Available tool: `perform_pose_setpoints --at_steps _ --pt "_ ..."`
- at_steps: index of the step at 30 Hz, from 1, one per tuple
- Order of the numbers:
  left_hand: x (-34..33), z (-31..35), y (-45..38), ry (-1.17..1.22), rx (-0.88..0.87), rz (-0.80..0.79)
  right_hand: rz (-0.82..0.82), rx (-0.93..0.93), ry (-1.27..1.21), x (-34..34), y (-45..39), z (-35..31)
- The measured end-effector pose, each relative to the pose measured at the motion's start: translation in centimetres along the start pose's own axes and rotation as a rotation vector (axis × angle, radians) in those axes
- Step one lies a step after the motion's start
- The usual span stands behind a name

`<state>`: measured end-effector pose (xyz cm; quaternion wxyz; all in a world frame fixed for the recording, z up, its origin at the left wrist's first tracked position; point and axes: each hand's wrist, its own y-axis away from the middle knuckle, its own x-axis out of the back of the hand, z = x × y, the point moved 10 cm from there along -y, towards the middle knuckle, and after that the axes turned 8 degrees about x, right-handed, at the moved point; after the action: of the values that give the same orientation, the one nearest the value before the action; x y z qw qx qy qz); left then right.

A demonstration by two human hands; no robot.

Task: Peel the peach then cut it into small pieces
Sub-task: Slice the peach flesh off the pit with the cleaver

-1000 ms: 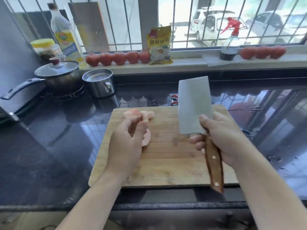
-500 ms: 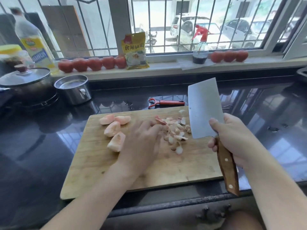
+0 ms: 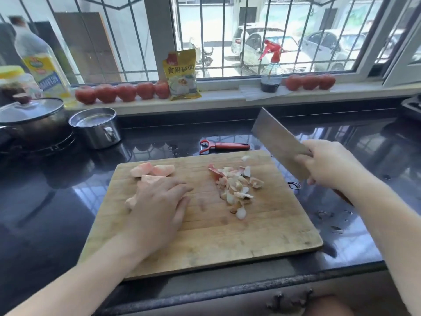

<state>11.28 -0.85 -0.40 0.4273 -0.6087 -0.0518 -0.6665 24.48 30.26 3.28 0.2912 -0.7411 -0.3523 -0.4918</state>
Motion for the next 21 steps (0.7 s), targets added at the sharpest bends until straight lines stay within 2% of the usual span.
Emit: perform_pose_setpoints --at_steps 3,6,11,16,21 --pt "-2.3 0.2 -0.9 0.231 0.218 -0.034 0.008 0.145 0.318 -0.9 -3.4 -0.9" --pt "-3.2 -0.7 -1.4 0.360 0.345 0.023 0.025 0.256 0.443 -2.9 -5.1 -2.2" --pt "-3.7 -2.5 -0.8 0.479 0.478 0.086 -0.006 0.393 0.455 -4.1 -4.2 -3.2" --pt "-3.6 -2.6 -0.8 0.459 0.473 0.085 -0.076 0.602 0.451 -3.8 -1.1 -4.0" --pt "-3.6 -2.7 -0.9 0.470 0.495 0.072 0.078 0.518 0.300 -1.5 -3.5 -3.5"
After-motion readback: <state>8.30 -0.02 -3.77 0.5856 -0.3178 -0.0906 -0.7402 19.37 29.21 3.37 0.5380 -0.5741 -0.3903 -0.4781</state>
